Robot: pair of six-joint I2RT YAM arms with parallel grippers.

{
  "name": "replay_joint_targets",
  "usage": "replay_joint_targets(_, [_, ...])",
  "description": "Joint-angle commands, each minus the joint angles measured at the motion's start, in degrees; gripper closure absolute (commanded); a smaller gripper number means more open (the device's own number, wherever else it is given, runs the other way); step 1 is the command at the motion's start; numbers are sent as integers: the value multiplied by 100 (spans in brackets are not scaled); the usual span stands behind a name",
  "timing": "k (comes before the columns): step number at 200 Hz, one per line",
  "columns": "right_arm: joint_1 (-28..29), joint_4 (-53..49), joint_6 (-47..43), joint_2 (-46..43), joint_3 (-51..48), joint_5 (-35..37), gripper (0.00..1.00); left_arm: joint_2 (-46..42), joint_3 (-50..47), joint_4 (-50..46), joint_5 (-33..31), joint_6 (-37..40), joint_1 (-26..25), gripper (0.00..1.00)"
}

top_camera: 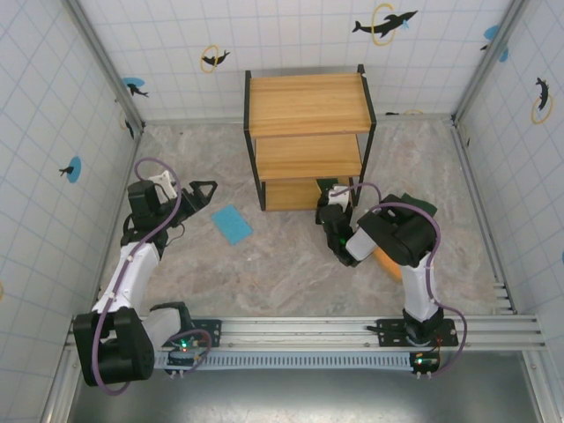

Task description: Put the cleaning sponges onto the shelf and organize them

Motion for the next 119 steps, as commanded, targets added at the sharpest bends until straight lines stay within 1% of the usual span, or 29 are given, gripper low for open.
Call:
replay_joint_targets(1, [-59, -180, 218, -184, 176, 136, 44, 11, -76, 147, 136, -41, 45, 2])
replay_joint_targets(38, [-71, -185, 345, -78, 223, 198, 44, 21, -86, 156, 152, -45, 43, 2])
replay_joint_targets(87, [-67, -423, 437, -301, 260, 348, 42, 96, -87, 192, 182, -59, 46, 2])
replay_joint_targets(109, [-71, -498, 337, -308, 432, 320, 42, 123, -90, 213, 181, -68, 45, 3])
replay_joint_targets(119, [-71, -749, 315, -288, 579, 283, 42, 120, -104, 217, 181, -70, 42, 2])
